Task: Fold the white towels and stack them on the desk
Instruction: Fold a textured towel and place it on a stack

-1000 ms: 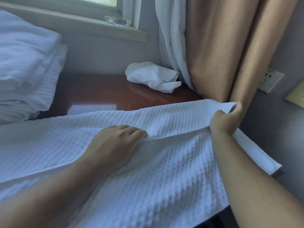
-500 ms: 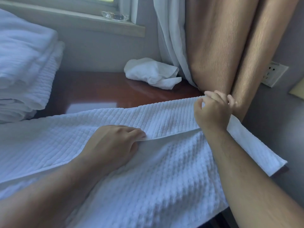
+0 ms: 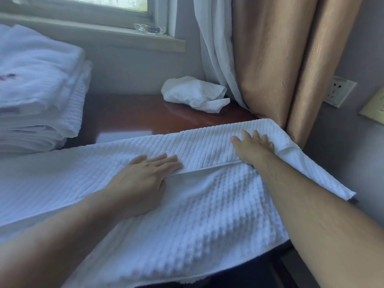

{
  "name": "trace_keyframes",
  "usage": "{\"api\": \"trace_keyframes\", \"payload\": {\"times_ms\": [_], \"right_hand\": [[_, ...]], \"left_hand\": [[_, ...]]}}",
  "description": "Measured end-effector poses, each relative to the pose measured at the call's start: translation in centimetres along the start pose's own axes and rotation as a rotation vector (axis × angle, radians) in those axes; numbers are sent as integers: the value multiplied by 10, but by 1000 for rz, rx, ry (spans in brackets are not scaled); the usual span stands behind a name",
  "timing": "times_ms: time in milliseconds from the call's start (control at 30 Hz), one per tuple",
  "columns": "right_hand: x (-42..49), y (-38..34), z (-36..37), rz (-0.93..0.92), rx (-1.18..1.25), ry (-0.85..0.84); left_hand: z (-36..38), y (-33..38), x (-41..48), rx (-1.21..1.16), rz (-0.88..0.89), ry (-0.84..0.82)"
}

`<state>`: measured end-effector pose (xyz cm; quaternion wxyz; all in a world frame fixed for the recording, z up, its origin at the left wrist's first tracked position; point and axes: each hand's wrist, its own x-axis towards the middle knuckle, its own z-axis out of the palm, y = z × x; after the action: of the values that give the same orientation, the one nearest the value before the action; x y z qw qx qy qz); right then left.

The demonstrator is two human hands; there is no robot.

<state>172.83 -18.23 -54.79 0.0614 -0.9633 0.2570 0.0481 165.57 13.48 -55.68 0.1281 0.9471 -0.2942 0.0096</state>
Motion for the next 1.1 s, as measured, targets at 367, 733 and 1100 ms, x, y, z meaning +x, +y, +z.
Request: {"api": "trace_keyframes", "payload": {"times_ms": [367, 733, 1100], "right_hand": [[-168, -175, 31, -651, 165, -12], [-172, -198, 60, -745, -20, -43], [-193, -189, 63, -925, -70, -133]], "left_hand": [[-30, -72, -105, 116, -503, 51], [-39, -129, -143, 92, -400, 34], [-34, -113, -205, 10, -509, 0]]}}
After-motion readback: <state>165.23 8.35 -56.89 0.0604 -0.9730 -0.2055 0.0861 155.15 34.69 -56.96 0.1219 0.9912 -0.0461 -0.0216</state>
